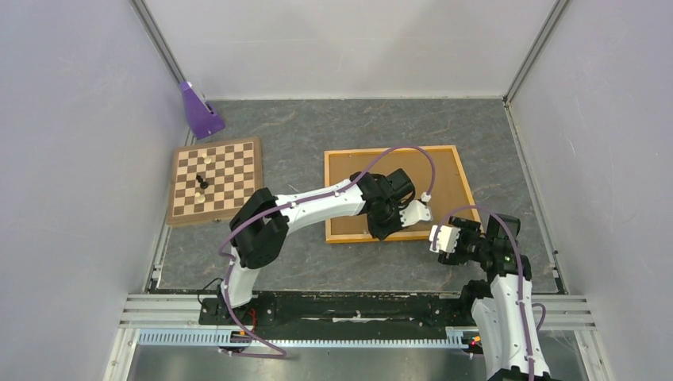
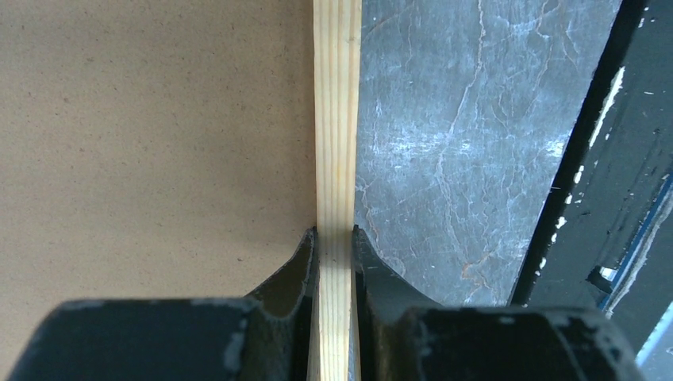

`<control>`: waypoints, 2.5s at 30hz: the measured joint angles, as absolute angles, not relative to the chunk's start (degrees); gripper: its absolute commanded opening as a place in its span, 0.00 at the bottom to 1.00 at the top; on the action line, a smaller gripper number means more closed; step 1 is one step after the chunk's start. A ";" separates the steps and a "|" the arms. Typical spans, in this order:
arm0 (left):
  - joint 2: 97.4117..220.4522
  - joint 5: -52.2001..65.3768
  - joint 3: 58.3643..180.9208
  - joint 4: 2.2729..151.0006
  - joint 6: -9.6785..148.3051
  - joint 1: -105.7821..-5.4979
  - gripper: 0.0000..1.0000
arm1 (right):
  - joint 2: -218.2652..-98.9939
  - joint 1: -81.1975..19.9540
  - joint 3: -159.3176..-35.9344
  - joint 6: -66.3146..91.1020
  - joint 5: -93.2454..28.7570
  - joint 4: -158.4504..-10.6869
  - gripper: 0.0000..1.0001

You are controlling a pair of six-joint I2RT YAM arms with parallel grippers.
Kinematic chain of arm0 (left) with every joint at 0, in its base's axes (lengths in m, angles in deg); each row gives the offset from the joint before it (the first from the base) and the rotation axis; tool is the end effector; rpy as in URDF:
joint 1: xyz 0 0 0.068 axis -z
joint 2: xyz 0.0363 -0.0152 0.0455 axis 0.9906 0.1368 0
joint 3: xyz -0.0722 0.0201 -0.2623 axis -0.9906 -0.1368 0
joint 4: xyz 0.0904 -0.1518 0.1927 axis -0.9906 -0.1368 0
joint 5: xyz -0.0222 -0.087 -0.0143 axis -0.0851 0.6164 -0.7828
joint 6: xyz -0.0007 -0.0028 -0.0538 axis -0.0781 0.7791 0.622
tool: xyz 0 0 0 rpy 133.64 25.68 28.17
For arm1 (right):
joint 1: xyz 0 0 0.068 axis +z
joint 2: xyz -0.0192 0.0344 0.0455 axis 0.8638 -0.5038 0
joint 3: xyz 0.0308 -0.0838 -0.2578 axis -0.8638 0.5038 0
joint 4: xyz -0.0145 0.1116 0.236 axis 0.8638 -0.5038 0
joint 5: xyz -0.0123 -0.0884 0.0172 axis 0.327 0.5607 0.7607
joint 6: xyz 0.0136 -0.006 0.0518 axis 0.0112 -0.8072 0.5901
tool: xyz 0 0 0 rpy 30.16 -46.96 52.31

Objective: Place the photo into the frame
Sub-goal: Turn over the photo frame at the center of the board.

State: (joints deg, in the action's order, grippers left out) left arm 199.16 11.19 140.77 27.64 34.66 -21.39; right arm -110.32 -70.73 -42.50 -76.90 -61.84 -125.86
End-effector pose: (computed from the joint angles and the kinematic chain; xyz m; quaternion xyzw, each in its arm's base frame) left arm 0.1994 -0.3723 0.2123 0.6679 0.7139 -0.1622 0.1340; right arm 0.1122 0.0001 0.1801 -0.6065 0.6744 -0.0042 0.4211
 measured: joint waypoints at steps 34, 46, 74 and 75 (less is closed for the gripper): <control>200.17 17.88 149.88 17.63 35.87 -22.68 0.20 | -105.49 -70.73 -28.80 -79.11 -60.79 -97.69 0.12; 196.71 11.43 155.44 16.75 36.24 -23.84 0.74 | -108.90 -70.73 -40.80 -77.90 -62.30 -108.25 0.00; 175.60 -7.67 162.89 20.25 35.14 -36.05 0.84 | -133.29 -70.36 -82.85 -48.94 -67.41 -129.99 0.00; 175.03 -7.67 161.29 20.82 35.47 -36.21 0.84 | -133.47 -70.34 -82.85 -47.46 -67.54 -129.97 0.00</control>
State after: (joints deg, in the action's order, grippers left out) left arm 175.03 -7.67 161.29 20.82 35.47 -36.21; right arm -133.47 -70.34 -82.85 -47.46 -67.54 -129.97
